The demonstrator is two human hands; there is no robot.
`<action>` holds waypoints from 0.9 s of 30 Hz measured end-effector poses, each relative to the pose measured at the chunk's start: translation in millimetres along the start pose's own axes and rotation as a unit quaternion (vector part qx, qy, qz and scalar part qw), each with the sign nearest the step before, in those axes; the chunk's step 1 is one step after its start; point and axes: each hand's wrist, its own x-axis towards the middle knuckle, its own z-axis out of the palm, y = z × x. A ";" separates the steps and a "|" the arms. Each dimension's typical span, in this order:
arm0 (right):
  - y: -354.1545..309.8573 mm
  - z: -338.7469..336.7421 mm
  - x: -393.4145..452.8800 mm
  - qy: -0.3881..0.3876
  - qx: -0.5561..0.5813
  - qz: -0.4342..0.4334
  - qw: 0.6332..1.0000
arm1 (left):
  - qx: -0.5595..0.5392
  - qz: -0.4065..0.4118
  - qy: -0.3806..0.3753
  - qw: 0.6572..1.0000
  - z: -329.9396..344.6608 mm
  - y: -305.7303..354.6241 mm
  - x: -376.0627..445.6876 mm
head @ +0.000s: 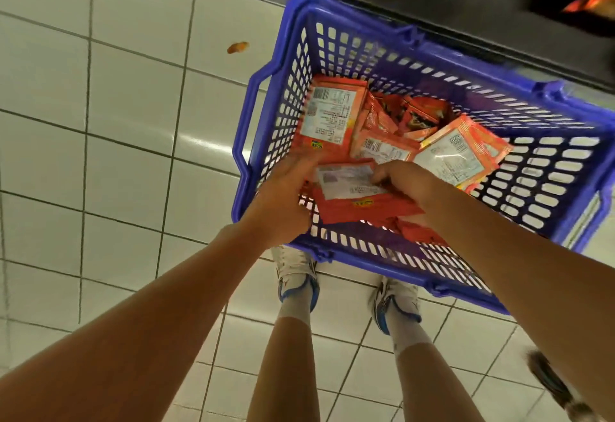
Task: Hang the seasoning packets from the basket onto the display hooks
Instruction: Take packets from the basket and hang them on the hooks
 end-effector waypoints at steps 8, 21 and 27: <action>-18.4 20.3 24.0 0.194 -0.169 -0.304 0.917 | -0.092 -0.122 0.168 0.974 8.5 -3.0 2.2; 2.0 -6.5 43.1 0.178 -0.595 -0.480 0.619 | -0.155 -0.222 0.235 0.933 18.1 6.2 -3.6; -2.6 -47.8 -24.6 0.230 -0.305 -0.452 0.806 | -0.315 -0.253 0.204 0.892 3.1 51.4 -16.8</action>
